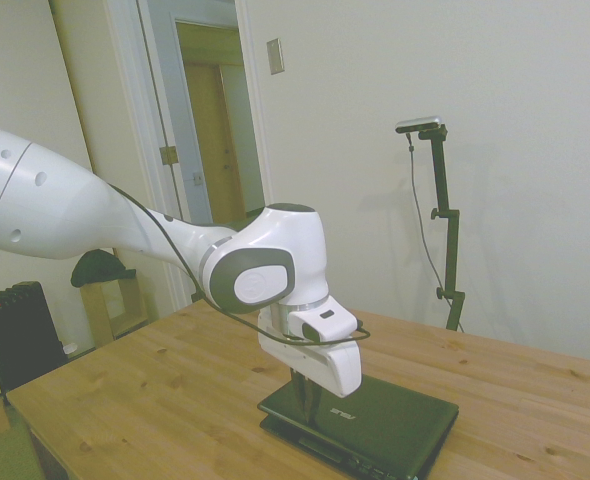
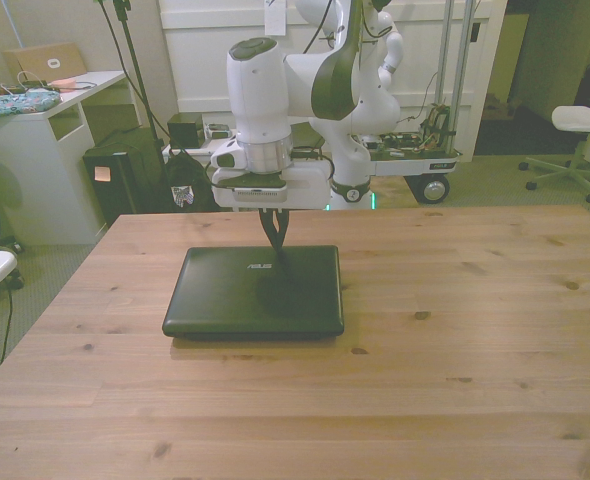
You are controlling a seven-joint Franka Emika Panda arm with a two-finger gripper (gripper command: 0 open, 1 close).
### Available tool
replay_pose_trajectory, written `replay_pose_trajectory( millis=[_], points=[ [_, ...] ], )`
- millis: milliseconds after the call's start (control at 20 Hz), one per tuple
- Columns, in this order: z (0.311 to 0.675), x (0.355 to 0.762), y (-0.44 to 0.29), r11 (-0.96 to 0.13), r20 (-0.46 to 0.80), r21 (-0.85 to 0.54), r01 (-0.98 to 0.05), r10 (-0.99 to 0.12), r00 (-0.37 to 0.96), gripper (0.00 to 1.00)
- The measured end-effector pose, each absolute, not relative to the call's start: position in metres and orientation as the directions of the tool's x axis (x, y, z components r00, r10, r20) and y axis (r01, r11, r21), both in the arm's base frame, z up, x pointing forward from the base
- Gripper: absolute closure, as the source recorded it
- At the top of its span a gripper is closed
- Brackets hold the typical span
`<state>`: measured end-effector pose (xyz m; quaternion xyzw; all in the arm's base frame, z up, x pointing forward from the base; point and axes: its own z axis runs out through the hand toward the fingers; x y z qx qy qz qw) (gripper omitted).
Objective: Close the laptop
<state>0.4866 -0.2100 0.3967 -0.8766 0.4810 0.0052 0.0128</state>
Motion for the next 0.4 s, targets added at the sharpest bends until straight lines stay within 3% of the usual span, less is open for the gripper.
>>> replay_pose_trajectory(
  millis=[400],
  points=[
    [0.398,0.4861,-0.2129,-0.533,-0.014,-0.027,-0.846,-0.846,0.534,1.0]
  ],
)
